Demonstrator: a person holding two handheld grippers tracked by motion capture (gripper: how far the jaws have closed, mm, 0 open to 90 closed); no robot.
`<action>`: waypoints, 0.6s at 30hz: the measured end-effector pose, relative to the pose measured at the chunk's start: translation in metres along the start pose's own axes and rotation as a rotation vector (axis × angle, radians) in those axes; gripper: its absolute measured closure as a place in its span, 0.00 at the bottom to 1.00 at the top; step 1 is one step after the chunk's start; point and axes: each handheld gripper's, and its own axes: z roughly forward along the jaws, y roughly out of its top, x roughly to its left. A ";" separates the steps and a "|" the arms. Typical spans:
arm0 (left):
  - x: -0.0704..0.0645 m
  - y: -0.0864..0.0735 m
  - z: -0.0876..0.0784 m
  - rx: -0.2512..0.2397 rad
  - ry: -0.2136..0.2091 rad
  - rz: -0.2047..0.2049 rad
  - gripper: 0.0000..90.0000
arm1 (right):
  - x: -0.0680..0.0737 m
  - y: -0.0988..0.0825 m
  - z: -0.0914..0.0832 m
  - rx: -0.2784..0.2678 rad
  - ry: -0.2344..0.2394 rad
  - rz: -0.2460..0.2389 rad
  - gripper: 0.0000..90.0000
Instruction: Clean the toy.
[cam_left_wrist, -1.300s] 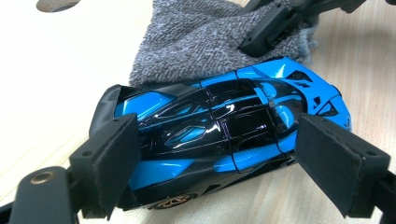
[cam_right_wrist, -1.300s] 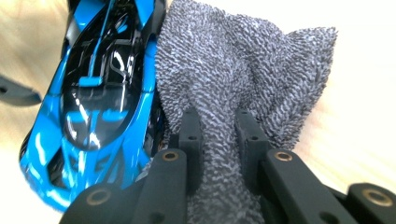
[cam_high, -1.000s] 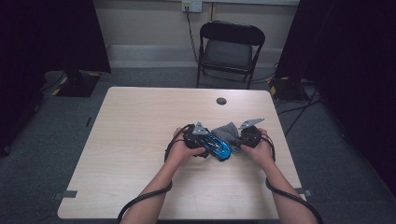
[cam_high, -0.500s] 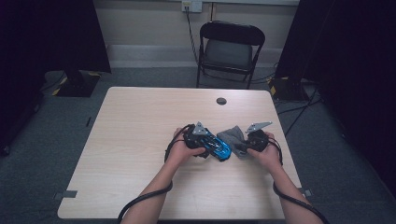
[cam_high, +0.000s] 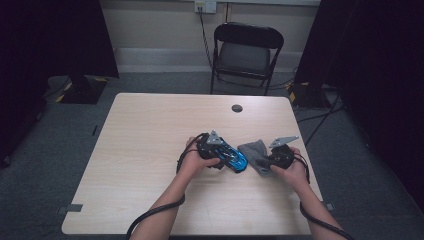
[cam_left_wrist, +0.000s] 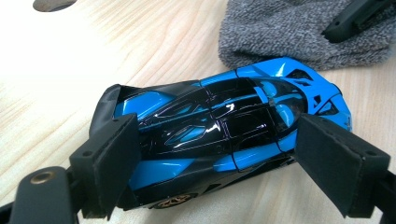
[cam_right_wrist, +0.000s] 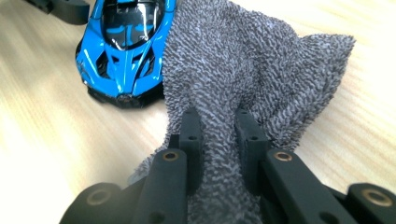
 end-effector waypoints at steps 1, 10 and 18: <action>0.000 0.000 0.000 0.002 0.000 0.005 0.16 | 0.000 -0.001 -0.001 0.000 -0.004 0.008 0.85; 0.000 0.001 0.000 0.015 0.000 0.006 0.16 | -0.002 -0.008 -0.008 0.004 0.000 0.017 0.85; 0.000 0.001 0.000 0.017 0.001 0.012 0.16 | -0.001 -0.014 -0.014 0.001 0.008 0.020 0.85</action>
